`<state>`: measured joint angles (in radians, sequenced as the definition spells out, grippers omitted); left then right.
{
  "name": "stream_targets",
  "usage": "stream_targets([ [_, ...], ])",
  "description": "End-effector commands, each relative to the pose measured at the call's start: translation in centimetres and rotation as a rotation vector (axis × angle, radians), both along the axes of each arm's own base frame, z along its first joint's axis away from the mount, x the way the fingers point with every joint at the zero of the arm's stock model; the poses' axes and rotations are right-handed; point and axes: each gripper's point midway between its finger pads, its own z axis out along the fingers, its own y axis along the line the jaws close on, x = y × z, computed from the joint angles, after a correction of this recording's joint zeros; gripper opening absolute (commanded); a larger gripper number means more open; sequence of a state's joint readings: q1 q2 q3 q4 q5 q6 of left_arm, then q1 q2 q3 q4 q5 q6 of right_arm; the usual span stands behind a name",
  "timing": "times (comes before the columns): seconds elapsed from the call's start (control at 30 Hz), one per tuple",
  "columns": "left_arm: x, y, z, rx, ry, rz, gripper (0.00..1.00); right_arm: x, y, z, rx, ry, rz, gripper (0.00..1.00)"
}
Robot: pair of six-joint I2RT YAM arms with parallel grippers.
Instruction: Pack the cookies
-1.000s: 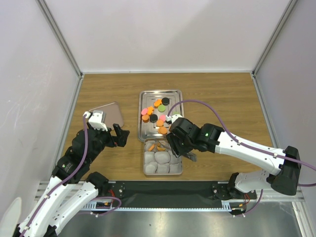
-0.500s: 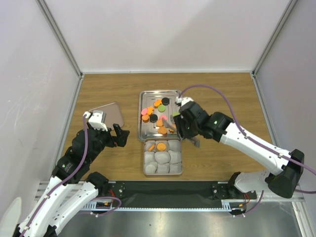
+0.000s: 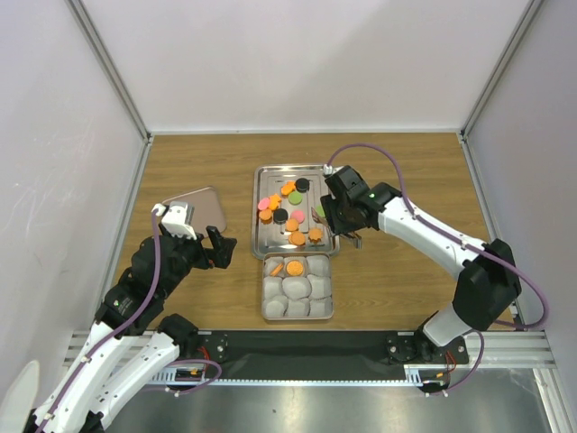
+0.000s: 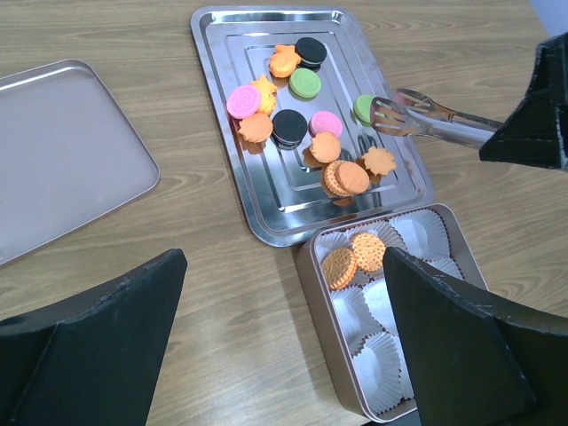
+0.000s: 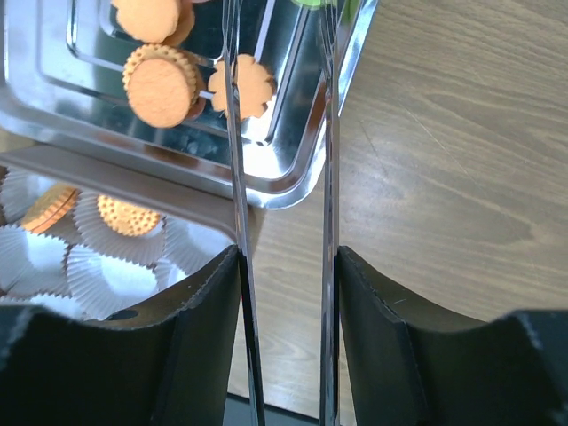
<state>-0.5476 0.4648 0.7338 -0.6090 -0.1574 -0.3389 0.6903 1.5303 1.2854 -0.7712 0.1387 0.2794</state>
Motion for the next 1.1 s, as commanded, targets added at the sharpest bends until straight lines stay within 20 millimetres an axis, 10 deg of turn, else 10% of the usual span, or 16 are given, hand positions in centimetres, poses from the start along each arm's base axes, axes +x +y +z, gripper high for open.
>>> stream_targets([
  [0.0, 0.3, -0.2, 0.4, -0.008, -0.015, 0.002, 1.00, 2.3, 0.8, 2.0, 0.029, -0.083, 0.002, 0.51],
  [1.07, 0.4, -0.2, 0.3, -0.005, -0.013, 0.004, 1.00, 4.4, 0.9, -1.7, -0.010, -0.017, -0.001, 0.53],
])
